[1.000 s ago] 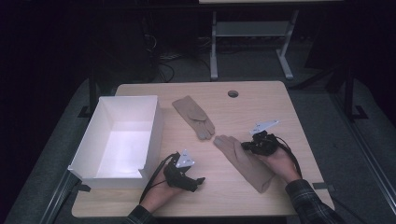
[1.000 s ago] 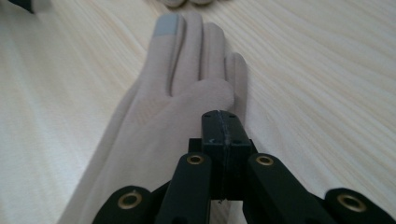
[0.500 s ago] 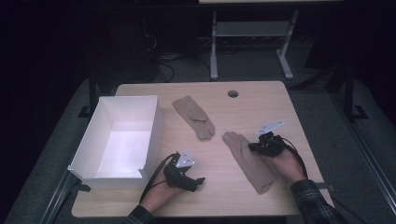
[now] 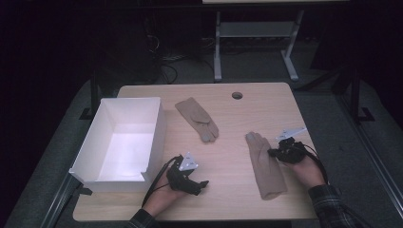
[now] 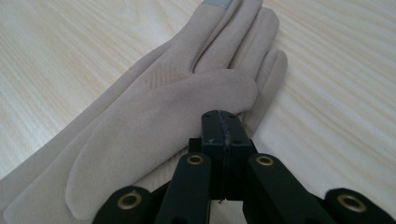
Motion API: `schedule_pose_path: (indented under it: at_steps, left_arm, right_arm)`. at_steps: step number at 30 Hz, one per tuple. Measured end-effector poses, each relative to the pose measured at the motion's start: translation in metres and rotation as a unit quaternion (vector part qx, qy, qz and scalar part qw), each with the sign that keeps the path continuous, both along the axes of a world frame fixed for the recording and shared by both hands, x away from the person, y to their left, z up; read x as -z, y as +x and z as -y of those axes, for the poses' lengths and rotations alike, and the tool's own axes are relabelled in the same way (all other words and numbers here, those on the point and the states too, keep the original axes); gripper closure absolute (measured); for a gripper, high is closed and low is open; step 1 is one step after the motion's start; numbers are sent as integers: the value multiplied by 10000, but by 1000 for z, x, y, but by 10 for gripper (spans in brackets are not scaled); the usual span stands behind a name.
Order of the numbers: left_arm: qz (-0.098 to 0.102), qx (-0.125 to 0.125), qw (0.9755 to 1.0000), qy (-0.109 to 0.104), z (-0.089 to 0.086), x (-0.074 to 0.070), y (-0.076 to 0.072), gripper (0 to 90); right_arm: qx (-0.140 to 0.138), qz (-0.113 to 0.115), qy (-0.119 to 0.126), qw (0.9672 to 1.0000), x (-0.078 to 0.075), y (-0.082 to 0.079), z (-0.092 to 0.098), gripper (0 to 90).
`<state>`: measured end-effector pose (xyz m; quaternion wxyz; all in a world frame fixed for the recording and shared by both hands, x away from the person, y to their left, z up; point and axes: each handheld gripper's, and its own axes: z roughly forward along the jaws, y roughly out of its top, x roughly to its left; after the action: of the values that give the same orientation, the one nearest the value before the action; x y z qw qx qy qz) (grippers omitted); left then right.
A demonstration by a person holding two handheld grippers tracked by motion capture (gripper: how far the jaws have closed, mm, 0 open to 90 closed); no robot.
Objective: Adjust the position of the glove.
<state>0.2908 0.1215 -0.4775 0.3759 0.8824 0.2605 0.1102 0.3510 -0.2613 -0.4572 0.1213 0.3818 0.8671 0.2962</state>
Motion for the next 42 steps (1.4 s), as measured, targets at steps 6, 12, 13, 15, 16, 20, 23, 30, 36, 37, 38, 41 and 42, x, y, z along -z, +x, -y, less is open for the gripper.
schedule_pose_path:
  at_steps: [6,12,13,15,16,20,23,30,36,37,38,41,42]
  left_arm:
    - [6,-3,10000,-5,0,0,0,127]
    - [8,-1,10000,-6,0,0,0,127]
    - [6,-1,10000,-4,0,0,0,127]
    - [7,0,10000,-3,0,0,0,127]
    - [9,0,10000,-5,0,0,0,127]
    - [3,-1,10000,-3,0,0,0,127]
    - [3,-1,10000,0,0,0,0,127]
    - [-16,-81,10000,-4,2,0,1,129]
    - [-311,-228,9993,29,8,-8,12,136]
    - [-281,-222,9994,38,9,-10,15,136]
    - [-284,-218,9994,22,12,-13,18,136]
    - [-191,-259,9995,68,17,-18,26,148]
    - [-223,-276,9993,85,18,-20,30,168]
  right_arm:
    - [0,19,37,10000,0,-5,6,869]
    - [196,304,330,9988,-7,-9,12,661]
    - [347,377,441,9977,-7,-13,19,579]
    - [480,473,411,9969,-4,-16,25,468]
    - [560,506,392,9964,-1,-18,30,414]
    - [911,628,360,9932,9,-21,42,247]
    - [1075,695,219,9915,15,-20,46,202]
    - [1164,730,183,9903,21,-17,49,155]
    - [1239,579,517,9892,26,-16,56,137]
    - [1232,580,514,9894,26,-16,56,136]
    - [1236,577,515,9893,26,-16,56,136]
    - [1260,576,495,9891,26,-16,56,131]
    - [1263,579,493,9891,26,-16,56,131]
